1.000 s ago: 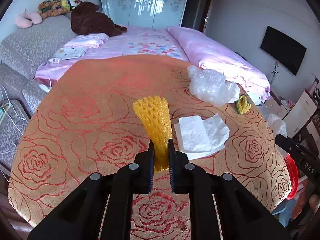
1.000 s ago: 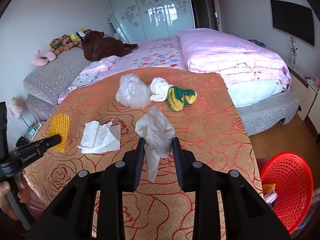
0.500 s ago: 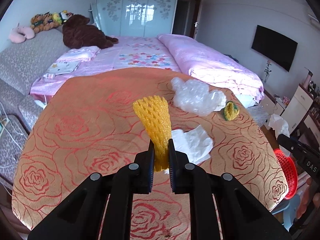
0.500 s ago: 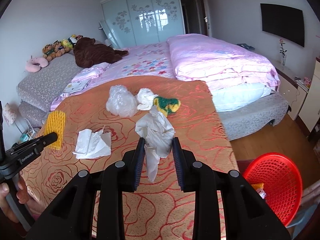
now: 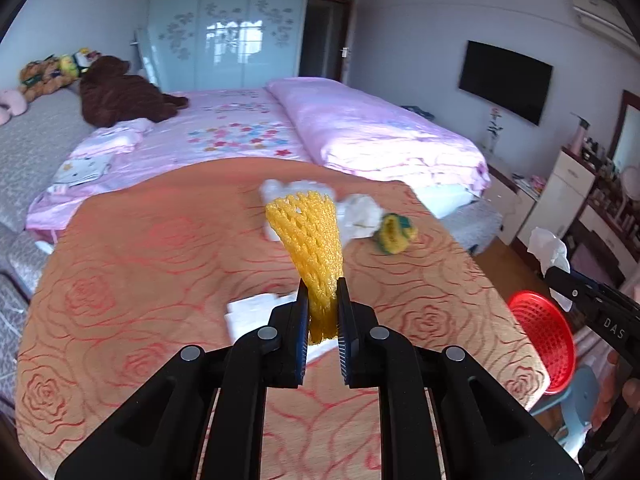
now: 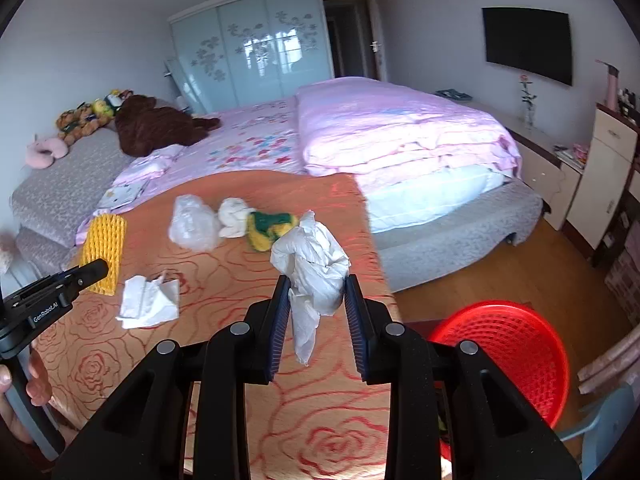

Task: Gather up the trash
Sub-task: 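Carry the yellow foam sheet and white tissue in both tools over the red basket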

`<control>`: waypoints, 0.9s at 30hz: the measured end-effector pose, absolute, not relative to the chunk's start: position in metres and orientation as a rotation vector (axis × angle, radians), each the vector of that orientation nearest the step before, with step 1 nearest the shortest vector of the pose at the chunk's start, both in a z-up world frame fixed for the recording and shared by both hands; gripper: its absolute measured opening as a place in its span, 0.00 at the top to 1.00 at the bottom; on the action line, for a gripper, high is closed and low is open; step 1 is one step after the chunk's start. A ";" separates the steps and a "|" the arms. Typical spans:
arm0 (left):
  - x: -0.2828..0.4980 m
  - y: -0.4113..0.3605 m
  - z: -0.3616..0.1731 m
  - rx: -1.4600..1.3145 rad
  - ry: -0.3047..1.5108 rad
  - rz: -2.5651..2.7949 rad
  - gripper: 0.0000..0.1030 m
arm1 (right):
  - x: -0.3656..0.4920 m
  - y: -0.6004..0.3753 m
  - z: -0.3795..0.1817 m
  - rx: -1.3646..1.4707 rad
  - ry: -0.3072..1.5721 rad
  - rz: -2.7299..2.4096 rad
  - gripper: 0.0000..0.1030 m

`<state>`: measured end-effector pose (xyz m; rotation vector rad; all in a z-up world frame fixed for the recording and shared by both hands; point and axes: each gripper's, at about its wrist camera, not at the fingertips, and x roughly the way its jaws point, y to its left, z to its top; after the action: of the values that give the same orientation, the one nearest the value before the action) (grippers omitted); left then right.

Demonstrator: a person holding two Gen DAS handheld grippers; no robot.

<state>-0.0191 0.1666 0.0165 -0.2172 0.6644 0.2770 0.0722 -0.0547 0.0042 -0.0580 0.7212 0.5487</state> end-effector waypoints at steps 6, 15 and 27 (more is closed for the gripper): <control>-0.001 0.137 0.020 -0.183 0.668 0.193 0.89 | 0.077 -0.088 0.002 -0.036 0.723 0.466 0.73; 0.022 0.095 0.018 -0.121 0.679 0.095 0.89 | 0.082 -0.136 -0.005 0.007 0.729 0.348 0.73; 0.051 0.043 0.019 -0.032 0.694 -0.010 0.89 | 0.082 -0.186 -0.012 0.056 0.728 0.240 0.73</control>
<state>0.0513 0.0428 0.0190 -0.0323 0.6945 -0.0099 0.0818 -0.1859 -0.0125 0.0557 0.7277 0.2400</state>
